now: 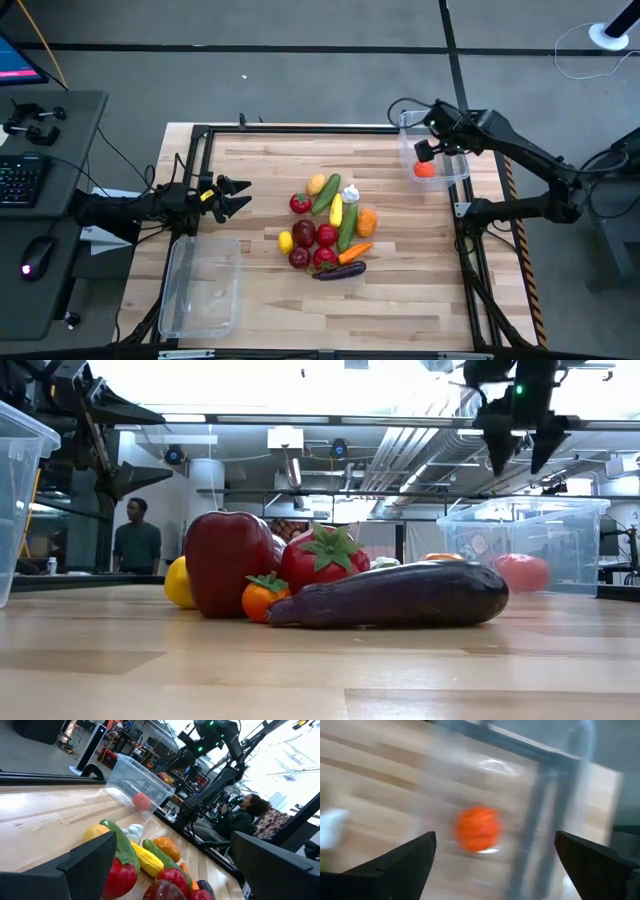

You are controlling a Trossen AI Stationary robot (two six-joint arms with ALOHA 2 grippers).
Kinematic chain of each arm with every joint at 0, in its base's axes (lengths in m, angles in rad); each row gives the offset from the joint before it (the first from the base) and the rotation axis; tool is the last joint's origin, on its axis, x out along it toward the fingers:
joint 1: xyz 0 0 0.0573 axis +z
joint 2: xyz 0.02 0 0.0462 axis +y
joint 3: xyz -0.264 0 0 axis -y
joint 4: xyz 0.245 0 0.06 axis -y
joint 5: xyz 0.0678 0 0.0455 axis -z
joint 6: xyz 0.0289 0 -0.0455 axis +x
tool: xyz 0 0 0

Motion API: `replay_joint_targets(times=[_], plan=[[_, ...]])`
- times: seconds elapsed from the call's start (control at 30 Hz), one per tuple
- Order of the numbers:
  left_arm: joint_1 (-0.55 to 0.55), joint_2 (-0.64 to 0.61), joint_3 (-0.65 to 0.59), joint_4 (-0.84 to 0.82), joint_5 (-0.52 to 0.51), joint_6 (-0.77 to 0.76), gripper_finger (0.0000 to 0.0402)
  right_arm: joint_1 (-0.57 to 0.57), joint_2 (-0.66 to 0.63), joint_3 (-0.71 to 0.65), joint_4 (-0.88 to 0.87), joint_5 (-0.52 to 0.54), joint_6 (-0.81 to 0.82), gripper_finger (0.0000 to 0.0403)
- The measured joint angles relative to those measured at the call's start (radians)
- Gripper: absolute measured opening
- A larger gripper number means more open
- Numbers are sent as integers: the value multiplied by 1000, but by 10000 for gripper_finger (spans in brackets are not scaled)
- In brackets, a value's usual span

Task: Sort produce into baskets
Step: Put the orange potato into the top transparent bin

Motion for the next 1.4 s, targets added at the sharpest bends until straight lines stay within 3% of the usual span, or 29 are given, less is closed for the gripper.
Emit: replay_joint_targets(times=[0.17, 0.33, 0.5, 0.7, 0.83, 1.0, 1.4], plan=[[0, 0, 0, 0, 0, 0, 378, 43, -1, 118, 80, -172, 113, 397], [0, 0, 0, 0, 0, 0, 378, 220, -1, 120, 102, -133, 310, 397], [0, 0, 0, 0, 0, 0, 378, 474, 0, -24, 161, -107, 635, 397], [0, 0, 0, 0, 0, 0, 378, 761, 26, -254, 453, -92, 1111, 397], [0, 0, 0, 0, 0, 0, 378, 873, 108, -349, 596, -115, 1308, 397], [0, 0, 0, 0, 0, 0, 378, 856, 249, -339, 663, -167, 1326, 397], [0, 0, 0, 0, 0, 0, 378, 721, 526, -199, 633, -213, 1198, 397]])
